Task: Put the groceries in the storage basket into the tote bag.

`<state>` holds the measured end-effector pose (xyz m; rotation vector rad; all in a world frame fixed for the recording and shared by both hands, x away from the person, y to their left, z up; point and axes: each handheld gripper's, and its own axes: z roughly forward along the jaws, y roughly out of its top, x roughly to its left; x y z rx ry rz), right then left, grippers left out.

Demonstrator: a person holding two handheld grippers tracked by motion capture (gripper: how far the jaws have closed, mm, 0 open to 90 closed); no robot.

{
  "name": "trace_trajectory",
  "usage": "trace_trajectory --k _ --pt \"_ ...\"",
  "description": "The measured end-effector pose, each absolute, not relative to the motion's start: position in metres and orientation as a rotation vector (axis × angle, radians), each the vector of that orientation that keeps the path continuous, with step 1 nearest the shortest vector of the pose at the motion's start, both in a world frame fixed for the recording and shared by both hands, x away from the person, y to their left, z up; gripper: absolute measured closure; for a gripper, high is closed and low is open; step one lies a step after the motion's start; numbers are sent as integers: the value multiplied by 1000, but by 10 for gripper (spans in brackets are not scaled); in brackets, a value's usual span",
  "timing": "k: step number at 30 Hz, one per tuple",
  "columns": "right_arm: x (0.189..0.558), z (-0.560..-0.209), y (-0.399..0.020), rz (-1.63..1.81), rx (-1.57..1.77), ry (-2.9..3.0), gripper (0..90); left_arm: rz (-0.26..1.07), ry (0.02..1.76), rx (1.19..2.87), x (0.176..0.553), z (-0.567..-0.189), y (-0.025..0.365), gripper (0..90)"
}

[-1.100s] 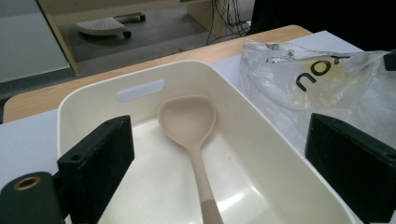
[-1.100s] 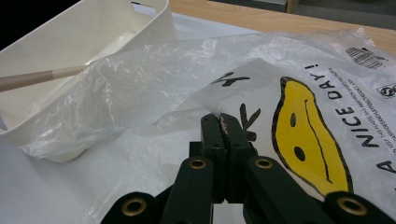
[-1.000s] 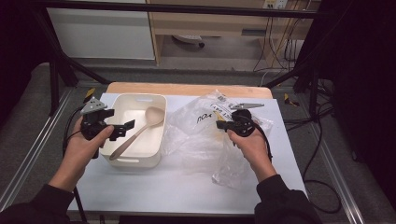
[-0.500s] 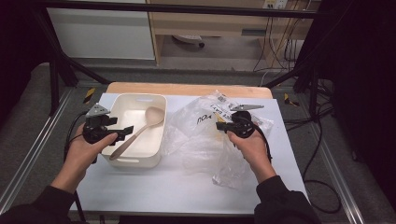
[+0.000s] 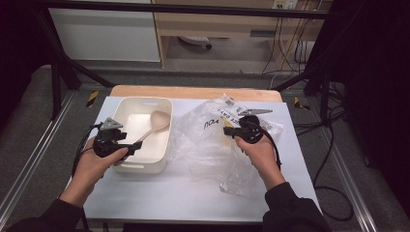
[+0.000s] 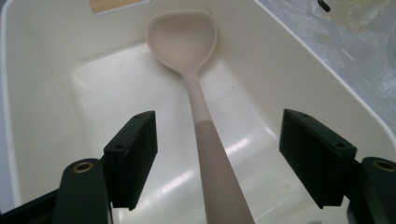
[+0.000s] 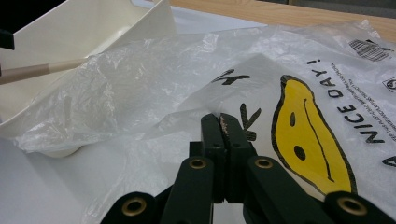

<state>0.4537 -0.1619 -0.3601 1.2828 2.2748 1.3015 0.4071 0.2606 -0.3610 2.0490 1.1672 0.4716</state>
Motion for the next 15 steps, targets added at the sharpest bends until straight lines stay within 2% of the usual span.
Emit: trace_trajectory --k 6,15 --pt "454 -361 -162 1300 1287 2276 900 467 1194 2037 407 -366 258 349" --pt "454 -363 -162 1297 1286 2277 900 504 1203 2044 402 -367 256 387"
